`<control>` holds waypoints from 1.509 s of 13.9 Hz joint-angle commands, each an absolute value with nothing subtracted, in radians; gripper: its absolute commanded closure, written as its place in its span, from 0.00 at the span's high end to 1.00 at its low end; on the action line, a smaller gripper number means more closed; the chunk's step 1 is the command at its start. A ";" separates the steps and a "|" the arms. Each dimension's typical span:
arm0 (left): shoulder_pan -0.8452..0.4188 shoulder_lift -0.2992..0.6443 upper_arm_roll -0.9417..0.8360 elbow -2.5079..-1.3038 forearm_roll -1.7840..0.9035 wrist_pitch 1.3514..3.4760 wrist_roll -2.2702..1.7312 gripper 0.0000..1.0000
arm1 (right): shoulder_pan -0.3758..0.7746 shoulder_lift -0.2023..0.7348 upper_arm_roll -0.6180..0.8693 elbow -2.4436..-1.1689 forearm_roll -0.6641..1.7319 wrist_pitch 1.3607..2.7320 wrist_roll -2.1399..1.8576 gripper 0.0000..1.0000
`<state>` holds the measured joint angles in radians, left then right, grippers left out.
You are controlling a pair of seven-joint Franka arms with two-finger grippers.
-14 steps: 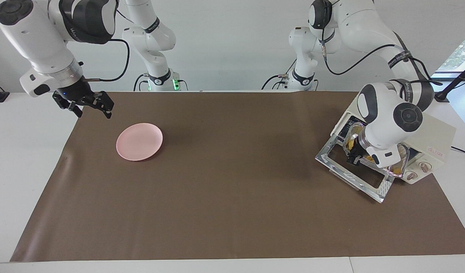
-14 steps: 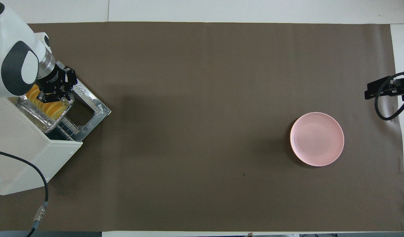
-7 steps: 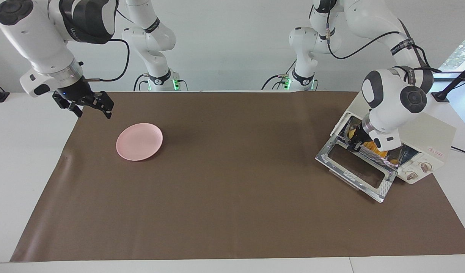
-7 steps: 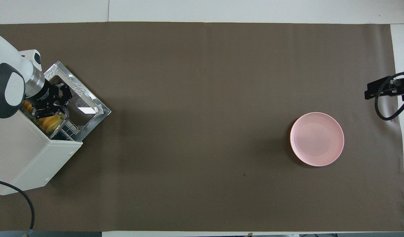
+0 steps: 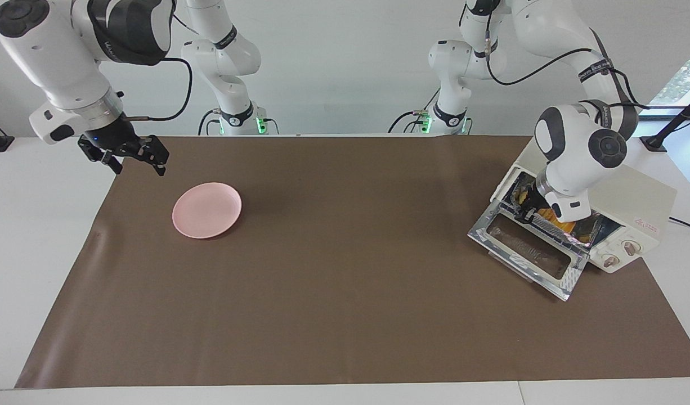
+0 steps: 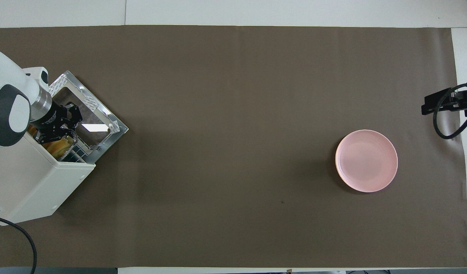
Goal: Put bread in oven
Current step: 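Open the left gripper and withdraw it from the oven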
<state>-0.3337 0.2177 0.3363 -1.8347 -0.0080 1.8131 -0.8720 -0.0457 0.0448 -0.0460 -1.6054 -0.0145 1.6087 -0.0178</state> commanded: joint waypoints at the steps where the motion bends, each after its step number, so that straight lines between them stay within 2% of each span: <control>1: -0.328 0.176 0.333 -1.887 0.012 1.844 -0.859 0.00 | -0.054 0.028 -0.043 -1.623 -0.011 1.600 -0.034 1.00; 2: -0.325 0.176 0.333 -1.887 0.012 1.847 -0.848 0.00 | -0.054 0.028 -0.043 -1.621 -0.011 1.600 -0.035 1.00; 3: -0.307 0.176 0.331 -1.887 0.012 1.844 -0.816 0.40 | -0.054 0.028 -0.043 -1.621 -0.011 1.600 -0.034 1.00; 4: -0.304 0.176 0.331 -1.887 0.012 1.845 -0.805 0.95 | -0.054 0.028 -0.043 -1.623 -0.011 1.600 -0.034 1.00; 5: -0.304 0.178 0.331 -1.884 0.012 1.847 -0.805 1.00 | -0.054 0.028 -0.043 -1.623 -0.011 1.600 -0.035 1.00; 9: -0.305 0.183 0.331 -1.872 0.011 1.848 -0.816 1.00 | -0.054 0.028 -0.043 -1.623 -0.011 1.600 -0.034 1.00; 16: -0.316 0.228 0.330 -1.675 0.011 1.738 -0.808 1.00 | -0.054 0.028 -0.043 -1.623 -0.011 1.600 -0.035 1.00; 21: -0.344 0.255 0.322 -1.605 0.015 1.732 -0.787 1.00 | -0.054 0.028 -0.043 -1.621 -0.011 1.600 -0.034 1.00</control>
